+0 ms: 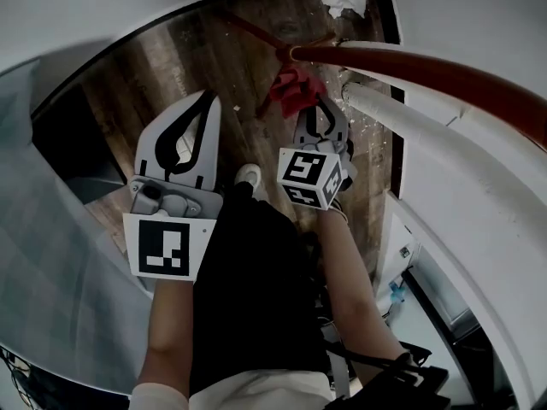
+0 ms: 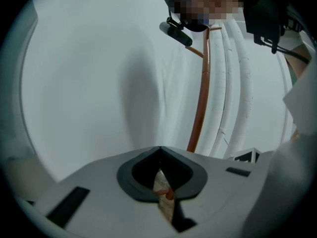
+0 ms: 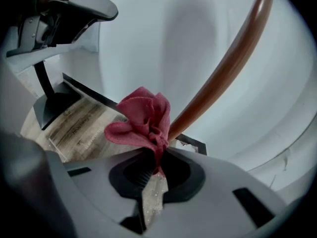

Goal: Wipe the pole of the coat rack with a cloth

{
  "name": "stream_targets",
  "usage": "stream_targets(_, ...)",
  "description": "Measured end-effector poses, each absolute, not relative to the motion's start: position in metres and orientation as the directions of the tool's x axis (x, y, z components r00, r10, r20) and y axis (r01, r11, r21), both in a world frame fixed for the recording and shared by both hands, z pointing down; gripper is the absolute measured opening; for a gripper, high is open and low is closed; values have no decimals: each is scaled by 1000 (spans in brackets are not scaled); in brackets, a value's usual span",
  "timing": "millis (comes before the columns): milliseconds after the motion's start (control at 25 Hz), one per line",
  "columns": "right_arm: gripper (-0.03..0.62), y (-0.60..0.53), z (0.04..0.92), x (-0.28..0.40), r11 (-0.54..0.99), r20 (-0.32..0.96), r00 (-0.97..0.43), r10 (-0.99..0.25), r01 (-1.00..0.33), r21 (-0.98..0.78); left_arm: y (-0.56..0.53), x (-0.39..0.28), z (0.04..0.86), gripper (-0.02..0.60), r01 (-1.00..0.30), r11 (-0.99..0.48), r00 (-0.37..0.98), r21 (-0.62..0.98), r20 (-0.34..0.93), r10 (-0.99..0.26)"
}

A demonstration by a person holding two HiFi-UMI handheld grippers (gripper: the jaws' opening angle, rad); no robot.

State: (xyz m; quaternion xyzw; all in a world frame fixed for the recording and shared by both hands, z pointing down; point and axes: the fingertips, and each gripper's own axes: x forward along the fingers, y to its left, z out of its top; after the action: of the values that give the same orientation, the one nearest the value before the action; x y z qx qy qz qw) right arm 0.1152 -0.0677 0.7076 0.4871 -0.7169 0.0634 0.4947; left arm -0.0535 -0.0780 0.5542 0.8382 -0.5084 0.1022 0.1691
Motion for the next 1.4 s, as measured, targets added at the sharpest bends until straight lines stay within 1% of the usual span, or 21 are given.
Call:
stream_targets(520, 48, -46, 559, 115, 430, 694, -36, -719, -808, 403, -62, -50, 451, 12, -887, -425, 461, 182, 303, -834)
stream_targets(840, 48, -38, 454, 128, 345, 606, -7, -795, -827, 443, -50, -34, 382, 12, -881, -439, 472, 179, 258, -843)
stream_targets(1040, 48, -32, 386, 132, 276, 530, -2, -848, -855, 439, -42, -20, 337, 12, -870, -475, 493, 130, 215, -843)
stream_targets(1160, 48, -33, 362, 131, 273, 498, -7, -867, -842, 465, -41, -17, 317, 12, -874, -465, 485, 138, 201, -851)
stream_targets(1280, 48, -35, 340, 137, 254, 474, -1, -881, -846, 469, -43, -10, 300, 12, -865, -486, 501, 120, 200, -842)
stream_targets(1400, 48, -37, 316, 139, 227, 442, 2, -897, -855, 466, -47, -5, 277, 12, -859, -500, 511, 106, 168, -843)
